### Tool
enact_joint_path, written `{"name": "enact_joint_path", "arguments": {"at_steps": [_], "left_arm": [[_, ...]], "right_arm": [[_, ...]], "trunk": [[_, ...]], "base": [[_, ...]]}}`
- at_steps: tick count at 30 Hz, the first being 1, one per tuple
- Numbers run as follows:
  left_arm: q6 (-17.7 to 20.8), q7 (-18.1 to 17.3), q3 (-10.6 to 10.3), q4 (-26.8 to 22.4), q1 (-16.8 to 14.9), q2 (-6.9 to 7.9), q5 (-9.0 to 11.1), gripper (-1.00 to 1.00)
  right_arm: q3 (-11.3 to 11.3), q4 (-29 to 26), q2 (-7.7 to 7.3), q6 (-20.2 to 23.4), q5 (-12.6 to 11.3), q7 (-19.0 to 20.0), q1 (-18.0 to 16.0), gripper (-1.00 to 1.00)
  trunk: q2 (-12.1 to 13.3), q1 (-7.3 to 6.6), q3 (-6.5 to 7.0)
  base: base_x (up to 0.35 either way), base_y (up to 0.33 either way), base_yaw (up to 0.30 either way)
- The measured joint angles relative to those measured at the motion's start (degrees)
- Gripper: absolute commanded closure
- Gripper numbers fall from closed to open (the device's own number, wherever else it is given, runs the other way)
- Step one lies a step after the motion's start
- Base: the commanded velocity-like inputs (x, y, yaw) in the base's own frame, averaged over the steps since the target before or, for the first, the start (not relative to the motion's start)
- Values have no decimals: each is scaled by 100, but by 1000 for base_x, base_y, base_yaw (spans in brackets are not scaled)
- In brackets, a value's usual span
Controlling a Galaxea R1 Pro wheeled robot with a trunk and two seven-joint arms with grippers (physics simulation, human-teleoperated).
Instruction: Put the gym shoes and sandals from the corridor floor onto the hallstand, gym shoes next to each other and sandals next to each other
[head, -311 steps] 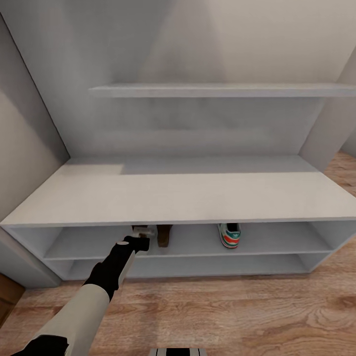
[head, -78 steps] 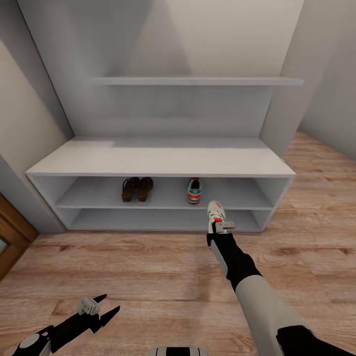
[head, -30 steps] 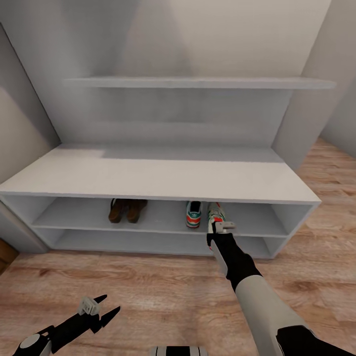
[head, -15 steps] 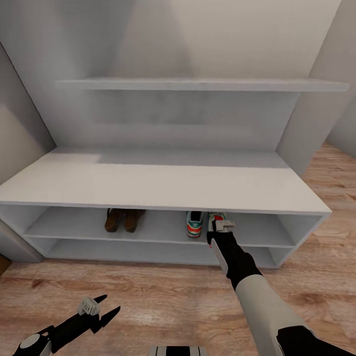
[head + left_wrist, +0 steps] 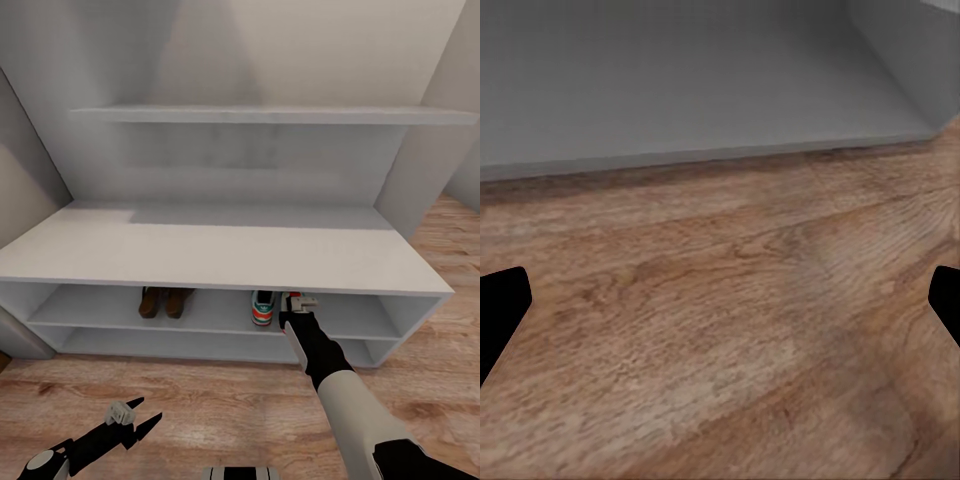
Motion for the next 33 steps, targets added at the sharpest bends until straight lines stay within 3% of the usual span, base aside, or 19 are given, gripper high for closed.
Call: {"name": "enact_joint_path", "arguments": {"at_steps": [28, 29, 33], "left_arm": [[0, 0, -5, 0, 0, 0, -2, -100], [0, 0, -3, 0, -2, 0, -2, -100], [-7, -3, -5, -1, 0, 2, -2, -100]], "right_arm": [[1, 0, 0, -7, 15, 1, 0, 100], [2, 0, 0, -7, 14, 1, 0, -100], [0, 134, 0, -2, 20, -4, 3, -100]], "trunk": [[0, 1, 0], [0, 1, 0], [1, 2, -1]], "base": [[50, 0, 0], [4, 0, 0], [1, 0, 0]]}}
